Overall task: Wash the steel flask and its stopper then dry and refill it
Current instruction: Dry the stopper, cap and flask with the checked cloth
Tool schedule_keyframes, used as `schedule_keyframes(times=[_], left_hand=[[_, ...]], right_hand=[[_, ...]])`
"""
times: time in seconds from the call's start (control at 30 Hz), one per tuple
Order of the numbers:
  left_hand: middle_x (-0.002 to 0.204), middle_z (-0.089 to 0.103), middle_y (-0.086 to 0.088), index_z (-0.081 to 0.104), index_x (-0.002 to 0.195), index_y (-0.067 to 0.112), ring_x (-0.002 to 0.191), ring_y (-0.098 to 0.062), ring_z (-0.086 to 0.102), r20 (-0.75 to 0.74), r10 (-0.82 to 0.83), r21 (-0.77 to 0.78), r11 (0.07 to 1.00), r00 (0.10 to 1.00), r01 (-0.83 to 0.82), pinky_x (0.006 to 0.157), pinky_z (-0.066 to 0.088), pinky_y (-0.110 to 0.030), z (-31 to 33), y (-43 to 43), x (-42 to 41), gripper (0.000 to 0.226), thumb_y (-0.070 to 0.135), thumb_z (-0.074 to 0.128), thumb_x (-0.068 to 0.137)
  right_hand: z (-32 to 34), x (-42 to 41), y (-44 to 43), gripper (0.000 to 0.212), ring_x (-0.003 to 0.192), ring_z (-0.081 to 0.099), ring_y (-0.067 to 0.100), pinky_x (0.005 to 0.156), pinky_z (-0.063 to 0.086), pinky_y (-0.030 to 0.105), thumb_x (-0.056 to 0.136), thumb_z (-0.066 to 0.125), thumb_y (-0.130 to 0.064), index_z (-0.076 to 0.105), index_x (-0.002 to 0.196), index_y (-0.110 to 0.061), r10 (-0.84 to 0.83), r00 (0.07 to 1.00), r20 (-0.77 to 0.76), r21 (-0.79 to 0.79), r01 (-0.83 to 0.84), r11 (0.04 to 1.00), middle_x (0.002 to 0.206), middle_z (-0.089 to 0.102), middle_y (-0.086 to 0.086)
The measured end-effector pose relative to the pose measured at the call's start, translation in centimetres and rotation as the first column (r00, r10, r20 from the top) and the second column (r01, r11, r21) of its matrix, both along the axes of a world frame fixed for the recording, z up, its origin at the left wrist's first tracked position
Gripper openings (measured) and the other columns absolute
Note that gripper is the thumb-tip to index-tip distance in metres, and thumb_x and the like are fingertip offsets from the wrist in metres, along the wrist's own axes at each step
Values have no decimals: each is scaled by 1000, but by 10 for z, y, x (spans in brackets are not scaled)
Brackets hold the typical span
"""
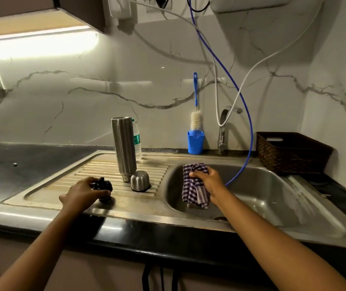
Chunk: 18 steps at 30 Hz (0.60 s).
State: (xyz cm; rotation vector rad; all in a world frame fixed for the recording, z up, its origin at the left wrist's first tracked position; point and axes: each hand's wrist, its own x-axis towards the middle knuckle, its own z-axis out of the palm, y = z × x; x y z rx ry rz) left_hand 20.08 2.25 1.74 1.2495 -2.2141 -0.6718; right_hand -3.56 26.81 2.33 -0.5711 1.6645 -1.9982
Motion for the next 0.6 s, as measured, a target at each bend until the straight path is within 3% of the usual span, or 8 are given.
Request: schedule_keyframes(times=[0.13, 0.2, 0.3, 0.37, 0.4, 0.47, 0.53, 0.6], left_hand=[[117, 65, -5, 56, 126, 27, 107, -28, 57, 8, -76, 99, 992, 997, 75, 97, 41, -47, -1, -15, 4, 99, 65, 71, 36], [134, 54, -9, 42, 138, 30, 121, -33, 49, 22, -58, 80, 995, 998, 56, 102, 37, -52, 4, -4, 3, 112, 71, 78, 40], [146, 39, -14, 36, 145, 26, 133, -37, 34, -45, -36, -261, 965, 998, 23, 102, 33, -56, 16, 23, -8, 96, 54, 80, 64], [142, 44, -14, 44, 140, 22, 129, -33, 40, -92, -236, -415, 892, 967, 178, 100, 38, -51, 26, 39, -26, 77, 40, 77, 74], [140, 47, -12, 46, 137, 22, 125, -30, 45, -45, -332, -418, 863, 942, 284, 98, 41, -46, 31, 44, -37, 68, 36, 75, 77], [138, 47, -9, 46, 137, 23, 120, -24, 50, 188, -411, -321, 833, 892, 451, 96, 44, -38, 39, 45, -62, 59, 30, 70, 84], [140, 46, -9, 38, 142, 24, 121, -24, 50, 401, -404, -185, 843, 822, 505, 100, 44, -36, 42, 40, -85, 61, 22, 65, 88], [141, 46, -12, 29, 147, 24, 125, -26, 48, 504, -401, -74, 862, 765, 501, 102, 43, -37, 40, 35, -103, 66, 13, 60, 89]], right_hand=[[-4, 2, -3, 47, 104, 58, 30, 86, 51, 43, 79, 70, -12, 51, 122, -12, 32, 999, -33, 65, -30, 997, 111, 61, 10], [-4, 2, -4, 52, 107, 57, 31, 94, 48, 49, 78, 71, -14, 50, 125, -12, 35, 999, -37, 71, -33, 997, 116, 61, 12], [-4, 1, -4, 48, 107, 57, 31, 94, 47, 49, 79, 70, -13, 50, 122, -14, 33, 999, -35, 67, -31, 997, 111, 61, 9], [-3, 1, -2, 43, 106, 57, 30, 93, 48, 47, 80, 69, -13, 50, 119, -17, 34, 999, -30, 69, -32, 997, 108, 60, 6], [-4, 0, -1, 43, 106, 57, 29, 93, 48, 47, 80, 69, -14, 49, 118, -18, 35, 999, -30, 72, -32, 997, 108, 60, 6], [-3, 0, 1, 44, 107, 57, 30, 93, 47, 47, 80, 69, -13, 50, 120, -17, 36, 999, -31, 73, -34, 997, 109, 60, 7], [-4, -2, 1, 47, 107, 56, 29, 94, 47, 46, 80, 69, -13, 49, 123, -15, 37, 999, -34, 72, -35, 997, 111, 59, 7], [-4, -3, 1, 50, 107, 57, 29, 94, 47, 46, 80, 69, -13, 49, 125, -14, 25, 999, -41, 71, -22, 997, 113, 59, 8]])
